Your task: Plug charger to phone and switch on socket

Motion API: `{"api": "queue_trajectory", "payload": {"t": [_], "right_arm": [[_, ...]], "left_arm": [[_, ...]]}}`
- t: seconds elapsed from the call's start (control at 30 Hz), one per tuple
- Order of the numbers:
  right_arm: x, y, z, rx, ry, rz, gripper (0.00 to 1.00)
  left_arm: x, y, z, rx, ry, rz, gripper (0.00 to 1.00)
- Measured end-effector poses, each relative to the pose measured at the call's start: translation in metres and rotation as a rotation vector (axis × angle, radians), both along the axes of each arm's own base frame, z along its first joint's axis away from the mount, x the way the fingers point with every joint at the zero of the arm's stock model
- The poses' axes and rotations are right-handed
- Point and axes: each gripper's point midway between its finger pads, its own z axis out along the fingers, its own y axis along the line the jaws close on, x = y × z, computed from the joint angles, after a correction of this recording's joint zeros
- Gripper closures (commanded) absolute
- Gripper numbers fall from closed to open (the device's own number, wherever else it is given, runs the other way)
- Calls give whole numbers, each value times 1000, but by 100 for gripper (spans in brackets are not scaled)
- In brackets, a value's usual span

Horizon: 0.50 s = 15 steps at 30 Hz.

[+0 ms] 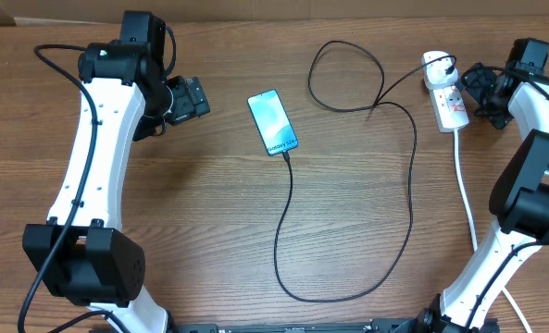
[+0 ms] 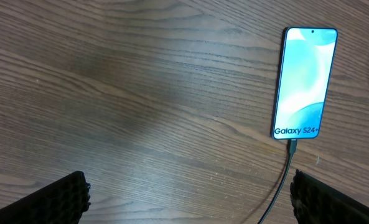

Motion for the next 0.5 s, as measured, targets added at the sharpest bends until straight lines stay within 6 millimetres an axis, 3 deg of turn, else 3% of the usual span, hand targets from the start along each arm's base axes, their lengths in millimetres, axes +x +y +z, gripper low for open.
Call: {"api": "queue_trajectory", "payload": {"t": [0.5], "right_arm": [[-1, 2, -1, 10, 3, 4, 0]], "left_arm": [[0, 0, 0, 0, 0, 0, 0]]}}
